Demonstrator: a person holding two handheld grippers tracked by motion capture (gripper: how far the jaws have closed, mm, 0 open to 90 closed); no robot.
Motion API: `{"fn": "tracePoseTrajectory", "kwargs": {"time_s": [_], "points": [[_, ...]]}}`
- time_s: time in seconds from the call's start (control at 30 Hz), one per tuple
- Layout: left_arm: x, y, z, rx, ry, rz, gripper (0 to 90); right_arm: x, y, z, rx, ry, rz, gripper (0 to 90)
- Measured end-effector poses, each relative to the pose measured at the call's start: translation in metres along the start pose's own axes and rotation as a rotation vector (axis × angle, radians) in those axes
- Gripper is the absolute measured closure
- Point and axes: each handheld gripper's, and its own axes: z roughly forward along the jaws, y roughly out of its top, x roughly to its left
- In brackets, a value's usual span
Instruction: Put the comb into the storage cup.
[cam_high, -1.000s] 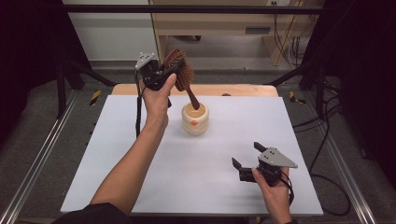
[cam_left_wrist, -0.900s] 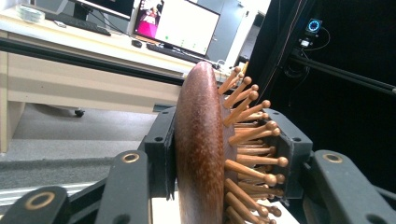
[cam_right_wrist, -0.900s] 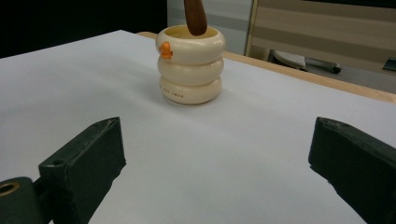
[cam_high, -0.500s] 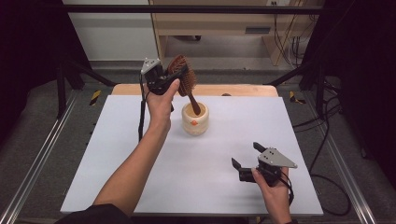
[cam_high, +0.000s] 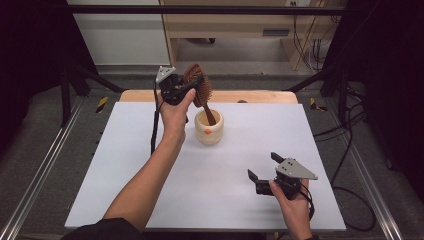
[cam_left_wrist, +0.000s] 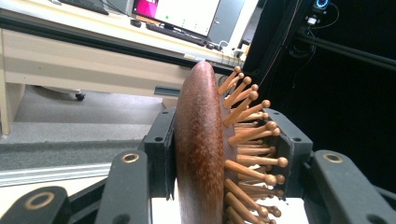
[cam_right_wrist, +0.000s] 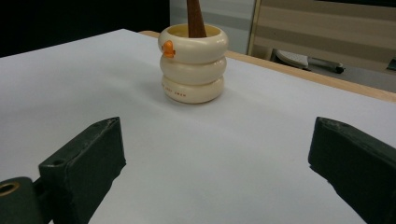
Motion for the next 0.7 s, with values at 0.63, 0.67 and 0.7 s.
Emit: {"fn": "tracePoseTrajectory", "kwargs": {"time_s": [0.63,0.67,0.7], "points": [[0.001,-0.013,0.005,0.028,0.004,0.002,50.3,0.0,0.0,0.001,0.003,0.002,-0.003,4.2],[0.001,-0.013,0.006,0.031,0.004,0.005,50.3,0.0,0.0,0.001,0.002,0.003,-0.004,4.2],[0.001,-0.014,0.006,0.031,0.004,0.004,50.2,0.0,0.0,0.001,0.002,0.004,-0.003,4.2]]}}
